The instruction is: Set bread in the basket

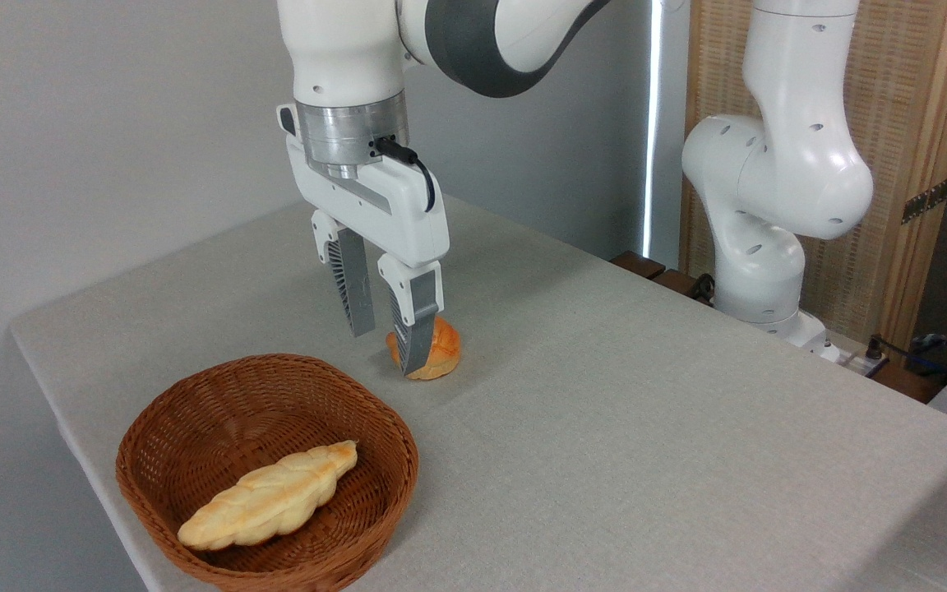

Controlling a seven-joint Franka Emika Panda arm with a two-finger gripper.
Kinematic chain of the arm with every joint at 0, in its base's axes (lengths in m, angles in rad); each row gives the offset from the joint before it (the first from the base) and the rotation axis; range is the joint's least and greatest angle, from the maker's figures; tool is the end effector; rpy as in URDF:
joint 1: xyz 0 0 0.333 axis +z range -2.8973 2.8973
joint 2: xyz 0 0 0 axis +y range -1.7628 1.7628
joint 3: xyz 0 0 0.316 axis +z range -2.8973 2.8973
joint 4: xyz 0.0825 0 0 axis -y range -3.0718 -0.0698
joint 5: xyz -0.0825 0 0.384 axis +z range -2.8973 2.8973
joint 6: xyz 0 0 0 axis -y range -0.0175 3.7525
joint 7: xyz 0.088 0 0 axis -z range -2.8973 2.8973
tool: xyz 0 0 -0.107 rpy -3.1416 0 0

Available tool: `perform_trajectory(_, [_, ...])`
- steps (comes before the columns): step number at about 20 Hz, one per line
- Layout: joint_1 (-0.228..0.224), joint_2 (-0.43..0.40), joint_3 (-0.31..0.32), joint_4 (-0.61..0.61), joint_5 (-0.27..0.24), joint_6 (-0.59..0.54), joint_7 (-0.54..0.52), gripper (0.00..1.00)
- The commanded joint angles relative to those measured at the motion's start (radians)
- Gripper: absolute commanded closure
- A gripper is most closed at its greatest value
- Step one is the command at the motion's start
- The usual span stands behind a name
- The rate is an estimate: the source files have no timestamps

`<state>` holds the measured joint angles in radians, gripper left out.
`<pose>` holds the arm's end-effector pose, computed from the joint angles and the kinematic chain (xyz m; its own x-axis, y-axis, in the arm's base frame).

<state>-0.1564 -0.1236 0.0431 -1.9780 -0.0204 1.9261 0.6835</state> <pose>0.5267 -0.0605 0.5281 0.7010 -0.7096 0.0711 -0.7098 -0.7039 -0.0258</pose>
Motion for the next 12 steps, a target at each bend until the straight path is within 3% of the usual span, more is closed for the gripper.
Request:
perform_trajectory(1, [0.008,-0.005,-0.005,0.016,-0.001,-0.039,-0.005,0.0])
perform_trajectory(12, [0.009,-0.005,0.004,0.016,0.0,-0.039,-0.005,0.0])
